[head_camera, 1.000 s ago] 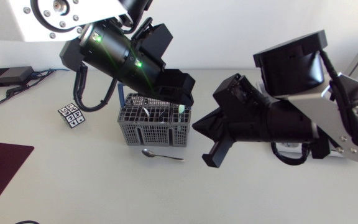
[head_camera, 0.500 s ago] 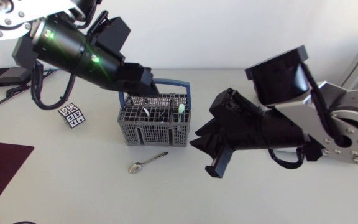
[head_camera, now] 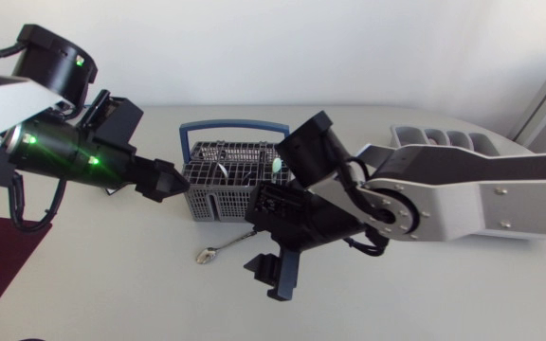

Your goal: Transfer all utensils from the basket to the drawer tray.

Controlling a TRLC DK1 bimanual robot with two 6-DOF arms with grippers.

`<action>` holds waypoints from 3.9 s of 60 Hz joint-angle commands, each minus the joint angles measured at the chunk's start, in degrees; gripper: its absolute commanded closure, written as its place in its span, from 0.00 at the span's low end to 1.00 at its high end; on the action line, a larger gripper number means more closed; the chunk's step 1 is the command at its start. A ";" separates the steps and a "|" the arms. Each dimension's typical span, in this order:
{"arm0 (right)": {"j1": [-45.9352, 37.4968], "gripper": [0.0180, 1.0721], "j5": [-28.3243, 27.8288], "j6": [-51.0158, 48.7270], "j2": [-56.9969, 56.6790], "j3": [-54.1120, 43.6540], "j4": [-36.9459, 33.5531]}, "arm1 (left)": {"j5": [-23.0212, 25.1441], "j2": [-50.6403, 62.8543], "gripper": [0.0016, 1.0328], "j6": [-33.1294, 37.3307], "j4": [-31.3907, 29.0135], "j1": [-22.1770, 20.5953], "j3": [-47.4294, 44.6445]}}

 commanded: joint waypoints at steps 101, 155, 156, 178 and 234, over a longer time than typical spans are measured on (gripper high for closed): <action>1.47 0.73 -1.15 -9.20 40.68 33.54 -16.21 | 8.79 -7.82 0.18 14.69 22.66 13.96 -29.23; 3.23 0.91 -1.50 -8.67 29.26 25.81 -20.52 | 8.79 -9.75 0.17 14.17 22.14 13.17 -28.79; 3.23 0.91 -1.50 -8.58 28.91 25.55 -20.52 | 8.79 -9.84 0.17 14.17 22.14 13.08 -28.70; -3.27 0.91 -3.52 -11.04 11.77 12.10 -23.33 | 8.44 -11.33 0.16 11.62 19.59 9.13 -23.52; -70.60 0.91 -4.57 -63.16 4.82 7.88 -39.85 | -0.35 0.27 0.17 4.15 20.99 -2.38 -9.54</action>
